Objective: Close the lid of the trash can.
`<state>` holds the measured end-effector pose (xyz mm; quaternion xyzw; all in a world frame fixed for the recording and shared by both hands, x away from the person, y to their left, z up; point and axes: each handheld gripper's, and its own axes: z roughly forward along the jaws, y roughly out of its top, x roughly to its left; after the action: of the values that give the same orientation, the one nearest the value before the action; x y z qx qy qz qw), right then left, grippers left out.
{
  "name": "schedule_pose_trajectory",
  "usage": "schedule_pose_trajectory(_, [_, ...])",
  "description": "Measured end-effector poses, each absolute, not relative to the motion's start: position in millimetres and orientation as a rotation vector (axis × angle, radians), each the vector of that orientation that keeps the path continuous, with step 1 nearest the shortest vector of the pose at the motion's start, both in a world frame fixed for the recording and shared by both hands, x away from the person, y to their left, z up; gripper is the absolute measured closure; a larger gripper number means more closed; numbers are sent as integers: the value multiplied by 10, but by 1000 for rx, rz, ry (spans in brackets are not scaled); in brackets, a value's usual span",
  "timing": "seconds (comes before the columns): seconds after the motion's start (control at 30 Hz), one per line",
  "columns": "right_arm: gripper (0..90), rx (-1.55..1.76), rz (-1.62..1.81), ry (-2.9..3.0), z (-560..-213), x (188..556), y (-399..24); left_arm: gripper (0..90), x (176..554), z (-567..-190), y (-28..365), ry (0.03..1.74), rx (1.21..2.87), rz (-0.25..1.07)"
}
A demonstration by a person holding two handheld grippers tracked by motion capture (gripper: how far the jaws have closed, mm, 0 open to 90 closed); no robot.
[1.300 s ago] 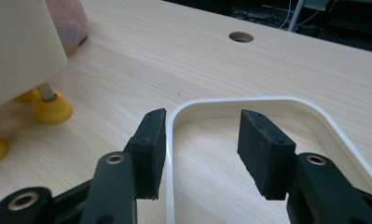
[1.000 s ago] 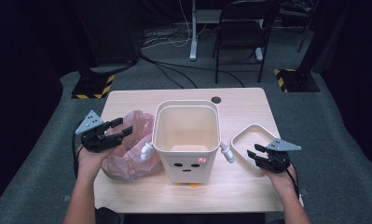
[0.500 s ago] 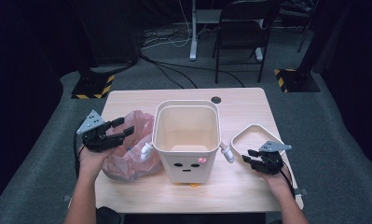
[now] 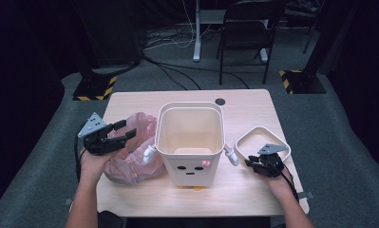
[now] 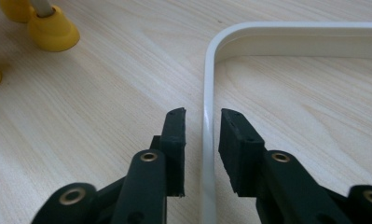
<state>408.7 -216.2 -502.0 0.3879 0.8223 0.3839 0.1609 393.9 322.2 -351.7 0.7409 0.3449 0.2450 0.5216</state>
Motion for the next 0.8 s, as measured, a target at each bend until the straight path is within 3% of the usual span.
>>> schedule_pose_trajectory(0.33, [824,1110,1058,2370,-5050,4120,-2157,434,3941,-3524,3224,826,1780,588])
schedule_pose_trajectory(0.8, [829,1127,1046,2373,-5071,4148,-2140,434,3941,-3533,3208,826,1782,586])
